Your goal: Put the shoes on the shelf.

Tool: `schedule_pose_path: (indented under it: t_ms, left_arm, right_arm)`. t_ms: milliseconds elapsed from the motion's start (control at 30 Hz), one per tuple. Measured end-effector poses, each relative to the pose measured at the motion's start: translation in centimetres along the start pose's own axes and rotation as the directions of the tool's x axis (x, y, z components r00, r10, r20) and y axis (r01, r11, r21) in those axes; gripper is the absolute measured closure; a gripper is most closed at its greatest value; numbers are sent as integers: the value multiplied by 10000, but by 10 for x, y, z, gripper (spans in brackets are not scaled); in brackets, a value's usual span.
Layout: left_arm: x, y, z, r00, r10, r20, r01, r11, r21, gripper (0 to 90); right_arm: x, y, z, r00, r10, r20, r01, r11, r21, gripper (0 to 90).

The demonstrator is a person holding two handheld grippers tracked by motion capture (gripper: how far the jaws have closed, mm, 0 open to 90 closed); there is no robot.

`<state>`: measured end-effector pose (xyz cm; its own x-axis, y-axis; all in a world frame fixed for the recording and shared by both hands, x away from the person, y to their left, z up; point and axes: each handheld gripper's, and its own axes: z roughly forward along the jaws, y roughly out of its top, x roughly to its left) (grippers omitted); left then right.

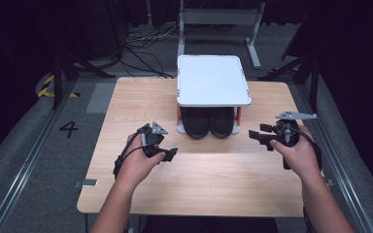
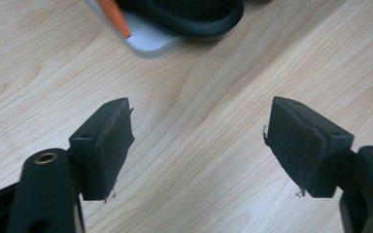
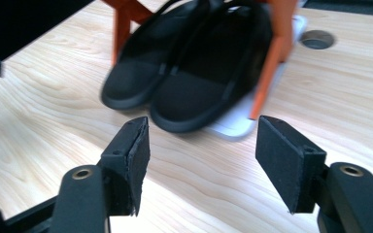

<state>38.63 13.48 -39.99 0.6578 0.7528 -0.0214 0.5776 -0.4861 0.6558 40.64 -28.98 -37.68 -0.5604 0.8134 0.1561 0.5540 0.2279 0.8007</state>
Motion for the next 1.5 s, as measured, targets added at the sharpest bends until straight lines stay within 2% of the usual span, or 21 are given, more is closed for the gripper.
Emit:
schedule_pose_path:
  t_ms: [33, 67, 100, 200, 267, 300, 367, 467, 533, 567, 700, 867, 967, 1100, 1200, 1300, 1333, 1367, 1400, 1433, 1500]
  left_arm:
    - [0, 0, 0, 10000, 0, 0, 0, 10000, 0, 243]
    - [5, -3, -2, 10000, -40, 44, 40, 10000, -18, 243]
    - [12, -9, -6, 9996, -120, 256, 121, 9999, -45, 217]
    - [20, -14, -9, 9992, -336, 234, 339, 9993, -129, 198]
    - [28, -17, -12, 9986, -518, 56, 519, 9985, -194, 196]
    - [36, -21, -15, 9973, -711, -182, 706, 9971, -296, 193]
    - [41, -24, -16, 9963, -782, -354, 773, 9967, -246, 193]
    - [46, -30, -16, 9958, -733, -548, 730, 9973, -82, 193]
    - [53, -35, -14, 9956, -619, -705, 613, 9981, -116, 183]
    - [54, -36, -14, 9933, -924, -691, 920, 9957, -86, 178]
    - [62, -42, -10, 9880, -1234, -931, 1239, 9923, -5, 177]
    - [69, -49, -3, 9858, -1480, -799, 1487, 9889, 33, 179]
    - [78, -54, 1, 9821, -1738, -719, 1694, 9835, -640, 210]
    - [84, -60, 4, 9814, -1752, -787, 1691, 9825, -779, 207]
    - [87, -63, 10, 9816, -1751, -767, 1694, 9827, -746, 202]
    - [89, -65, 15, 9808, -1756, -844, 1689, 9823, -808, 194]
    - [89, -66, 18, 9763, -1904, -1028, 1798, 9781, -1045, 190]
    - [89, -65, 20, 9701, -2227, -967, 2096, 9692, -1292, 185]
    - [89, -65, 20, 9701, -2227, -967, 2096, 9692, -1292, 181]
    - [88, -65, 22, 9658, -2417, -941, 2274, 9635, -1411, 181]
    - [85, -62, 25, 9663, -2477, -705, 2365, 9619, -1373, 180]
  right_arm:
    - [0, 0, 0, 10000, 0, 0, 0, 10000, 0, 399]
    - [-4, -1, -3, 9992, -403, -56, 405, 9989, 226, 410]
    - [-13, -6, -9, 9950, -993, 75, 991, 9949, 189, 389]
    - [-20, -10, -13, 9961, -882, -35, 883, 9959, 181, 388]
    - [-30, -16, -18, 9987, -499, 104, 494, 9976, 479, 377]
    - [-37, -20, -22, 9968, -689, 406, 648, 9935, 939, 343]
    - [-45, -24, -25, 9951, -930, 339, 883, 9888, 1205, 302]
    - [-53, -28, -25, 9956, -935, 7, 927, 9882, 1219, 258]
    - [-60, -32, -24, 9948, -1018, 12, 1010, 9877, 1191, 229]
    - [-64, -34, -22, 9937, -1115, 98, 1097, 9877, 1113, 211]
    - [-75, -46, -15, 9929, -1185, -55, 1185, 9892, 859, 195]
    - [-90, -60, -6, 9943, -1044, 235, 1016, 9900, 978, 192]
    - [-102, -71, -2, 9947, -949, 391, 903, 9904, 1050, 194]
    - [-111, -81, 0, 9925, -1027, 656, 948, 9889, 1145, 204]
    - [-120, -90, 2, 9941, -699, 834, 595, 9908, 1219, 204]
    - [-123, -94, 2, 9935, -594, 973, 471, 9912, 1241, 203]
    - [-123, -95, 3, 9933, -479, 1050, 334, 9902, 1353, 204]
    - [-122, -96, 3, 9926, -502, 1104, 344, 9895, 1406, 203]
    - [-122, -96, 3, 9922, -530, 1131, 368, 9894, 1406, 203]
    - [-122, -96, 3, 9922, -530, 1131, 368, 9894, 1406, 203]
    - [-120, -96, 4, 9922, -406, 1176, 250, 9911, 1309, 202]
